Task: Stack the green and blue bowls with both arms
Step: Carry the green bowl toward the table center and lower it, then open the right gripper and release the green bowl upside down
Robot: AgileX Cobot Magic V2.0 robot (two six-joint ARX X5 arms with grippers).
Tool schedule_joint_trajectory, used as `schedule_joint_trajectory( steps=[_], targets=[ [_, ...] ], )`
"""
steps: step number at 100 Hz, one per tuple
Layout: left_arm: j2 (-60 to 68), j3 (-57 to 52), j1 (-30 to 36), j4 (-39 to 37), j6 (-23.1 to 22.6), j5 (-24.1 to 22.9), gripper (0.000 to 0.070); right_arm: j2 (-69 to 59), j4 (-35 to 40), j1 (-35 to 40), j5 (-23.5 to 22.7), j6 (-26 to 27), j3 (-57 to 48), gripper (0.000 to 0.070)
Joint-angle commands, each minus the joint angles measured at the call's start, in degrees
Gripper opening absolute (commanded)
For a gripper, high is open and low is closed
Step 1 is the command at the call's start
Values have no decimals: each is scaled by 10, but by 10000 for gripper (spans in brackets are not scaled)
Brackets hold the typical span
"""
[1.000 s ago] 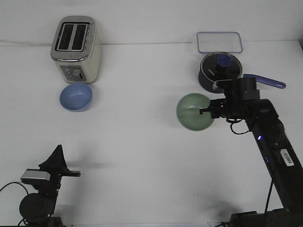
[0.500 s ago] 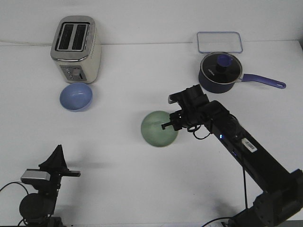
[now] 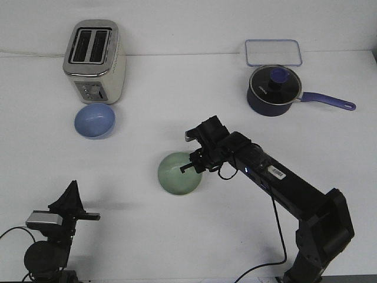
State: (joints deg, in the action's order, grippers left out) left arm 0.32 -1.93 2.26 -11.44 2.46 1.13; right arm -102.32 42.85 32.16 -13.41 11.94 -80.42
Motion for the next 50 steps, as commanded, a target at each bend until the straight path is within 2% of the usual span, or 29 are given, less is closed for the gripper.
schedule_joint_trajectory(
  steps=[1,41,50],
  targets=[
    [-1,11,0,-6,-3,-3,11,-19,-5,6,2,7,-9,0],
    [-1,11,0,-6,-2,-3,11,-39,-13,7,4,7,-4,0],
    [-1,11,0,-6,-3,-3,11,-39,-12,9,16,7,-1,0]
  ],
)
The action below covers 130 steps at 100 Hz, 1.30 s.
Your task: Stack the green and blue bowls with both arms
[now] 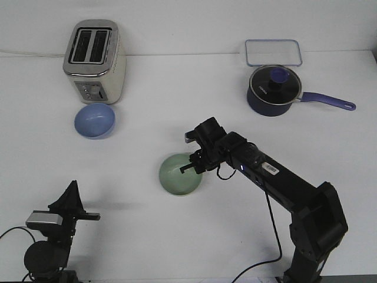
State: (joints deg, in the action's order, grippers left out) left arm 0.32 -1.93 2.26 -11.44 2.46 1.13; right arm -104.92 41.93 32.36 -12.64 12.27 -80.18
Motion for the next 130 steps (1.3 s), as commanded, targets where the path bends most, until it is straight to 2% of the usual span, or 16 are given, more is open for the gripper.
schedule_joint_trajectory(
  steps=[1,13,22,27,40,48,66,76,109,130],
  targets=[
    [-1,11,0,-6,-2,-3,11,-13,-2,7,10,3,-3,0],
    [-1,11,0,-6,-3,-3,11,-13,1,8,19,4,-3,3],
    [-1,11,0,-6,-3,-3,11,-13,1,10,18,6,-3,41],
    [-1,11,0,-6,-3,-3,11,-13,1,10,17,9,-3,118],
    [-1,11,0,-6,-2,-3,11,-13,1,10,17,15,-3,411],
    [-1,11,0,-6,-3,-3,11,-13,1,10,15,16,-4,498],
    [-1,11,0,-6,-3,-3,11,-1,3,9,5,19,-4,518],
    [-1,11,0,-6,-3,-3,11,19,5,6,5,19,-4,556],
    [-1,11,0,-6,-3,-3,11,135,32,-55,9,-20,-4,556],
    [-1,11,0,-6,-3,-3,11,218,80,-146,69,-75,-4,556]
  ],
)
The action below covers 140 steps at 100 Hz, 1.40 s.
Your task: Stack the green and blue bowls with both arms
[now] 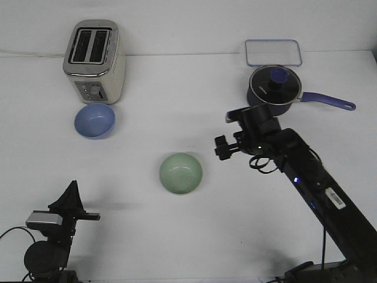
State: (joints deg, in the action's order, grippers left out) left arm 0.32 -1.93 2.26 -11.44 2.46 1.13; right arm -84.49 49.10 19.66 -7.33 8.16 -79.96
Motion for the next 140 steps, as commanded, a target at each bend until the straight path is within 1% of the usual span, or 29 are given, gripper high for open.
schedule_joint_trajectory(
  steps=[1,7,22,34,44,56,78,88,93,98,110,140],
  targets=[
    [-1,11,0,-6,-3,-3,11,17,10,-24,17,-37,-6,556],
    [-1,11,0,-6,-3,-3,11,38,22,-54,25,-49,-6,556],
    [-1,11,0,-6,-2,-3,11,94,38,-127,26,-74,2,556],
    [-1,11,0,-6,-2,-3,11,152,12,-170,26,-76,43,556],
    [-1,11,0,-6,-3,-3,11,212,-32,-193,24,-76,108,556],
    [-1,11,0,-6,-3,-3,11,290,-87,-200,12,-80,198,556],
    [-1,11,0,-6,-3,-3,11,427,-203,-200,12,-80,364,556],
    [-1,11,0,-6,-3,-3,11,478,-258,-200,10,-77,422,556],
    [-1,11,0,-6,-3,-3,11,501,-260,-199,0,-66,430,556],
    [-1,11,0,-6,-3,-3,11,521,-262,-199,-2,-67,434,556],
    [-1,11,0,-6,-2,-3,11,549,-259,-200,1,-82,444,556],
    [-1,11,0,-6,-3,-3,11,551,-261,-199,3,-84,450,556]
  ],
)
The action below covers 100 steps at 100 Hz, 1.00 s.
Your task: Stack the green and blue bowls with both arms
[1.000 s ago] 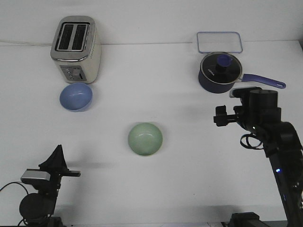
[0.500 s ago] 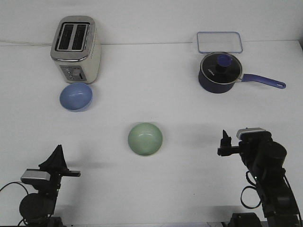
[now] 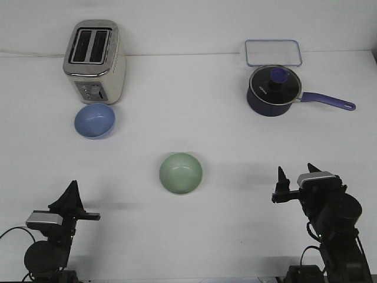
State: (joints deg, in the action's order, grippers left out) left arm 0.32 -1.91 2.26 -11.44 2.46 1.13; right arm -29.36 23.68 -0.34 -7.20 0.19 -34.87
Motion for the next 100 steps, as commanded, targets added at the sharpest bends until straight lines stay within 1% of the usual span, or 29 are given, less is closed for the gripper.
schedule_joint_trajectory(
  steps=[1,46,64,78,87,100],
  targets=[
    [-1,11,0,-6,-3,-3,11,0,-8,1,2,-4,-1,556],
    [-1,10,0,-9,1,-3,11,1,-14,0,2,-5,-1,556],
    [0,-31,0,3,4,-3,11,1,-14,0,2,-5,-1,556],
    [28,-120,0,87,4,-42,11,1,-14,0,2,-5,-1,556],
    [73,-188,0,146,21,-43,11,1,-14,0,2,-5,-1,556],
    [165,-300,0,243,23,-41,11,1,-14,0,2,-4,-1,556]
  ],
)
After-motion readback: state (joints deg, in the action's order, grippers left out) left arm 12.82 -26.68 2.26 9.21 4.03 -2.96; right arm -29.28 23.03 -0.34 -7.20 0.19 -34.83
